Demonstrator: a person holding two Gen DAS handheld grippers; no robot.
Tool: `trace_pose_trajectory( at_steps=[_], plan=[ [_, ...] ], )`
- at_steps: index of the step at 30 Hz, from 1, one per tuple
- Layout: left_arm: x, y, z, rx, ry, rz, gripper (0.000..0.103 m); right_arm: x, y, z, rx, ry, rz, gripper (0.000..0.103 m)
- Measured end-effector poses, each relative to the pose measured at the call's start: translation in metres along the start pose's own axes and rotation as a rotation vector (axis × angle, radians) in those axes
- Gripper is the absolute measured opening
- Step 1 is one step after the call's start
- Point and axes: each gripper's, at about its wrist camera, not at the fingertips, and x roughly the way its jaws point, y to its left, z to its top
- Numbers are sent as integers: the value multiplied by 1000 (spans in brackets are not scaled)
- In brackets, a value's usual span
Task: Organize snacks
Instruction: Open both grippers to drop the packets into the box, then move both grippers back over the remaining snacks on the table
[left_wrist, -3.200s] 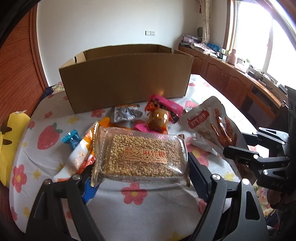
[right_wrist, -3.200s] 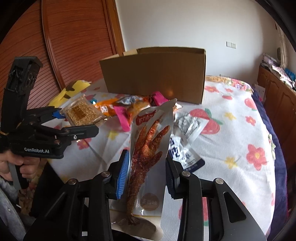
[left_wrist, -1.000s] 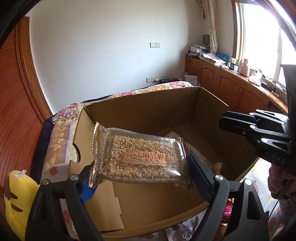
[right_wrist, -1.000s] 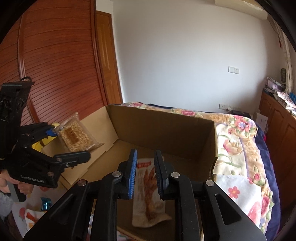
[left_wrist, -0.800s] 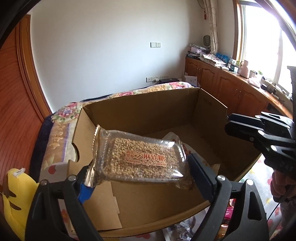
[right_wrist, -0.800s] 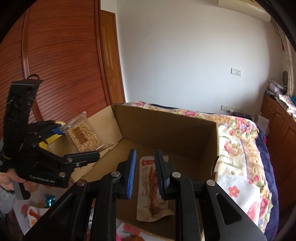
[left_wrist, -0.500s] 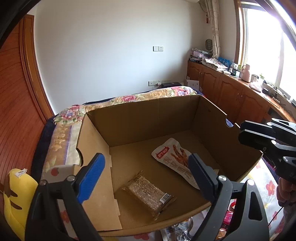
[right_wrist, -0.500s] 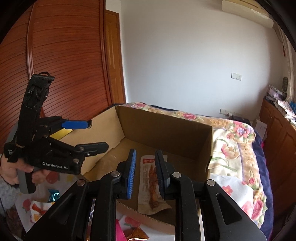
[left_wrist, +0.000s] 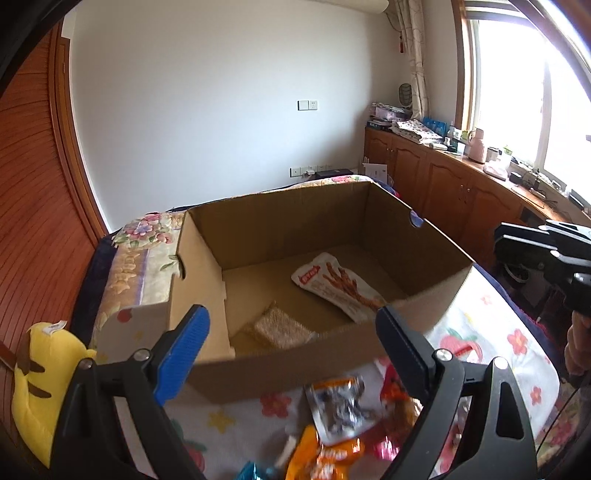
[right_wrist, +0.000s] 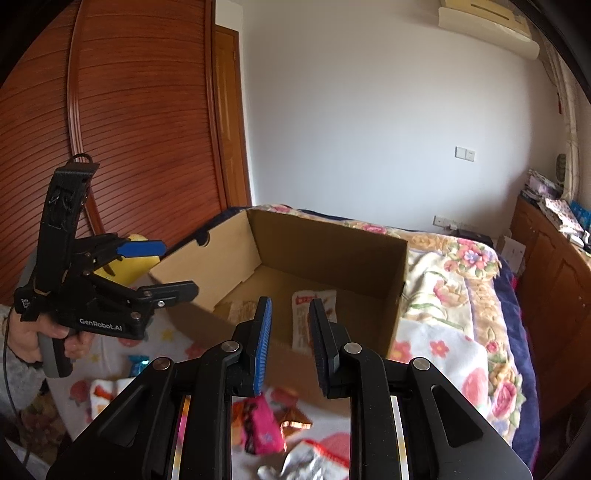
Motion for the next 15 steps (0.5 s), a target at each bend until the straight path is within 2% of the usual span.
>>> trace_pose_trajectory(
  at_steps=[9, 15],
  plan=[
    [-32, 1, -41, -9, 18, -13, 92, -40, 8, -29, 33, 32, -32, 24],
    [-40, -4, -65, 2, 31, -8, 92, -53, 11, -56, 59, 56, -49, 35]
  ],
)
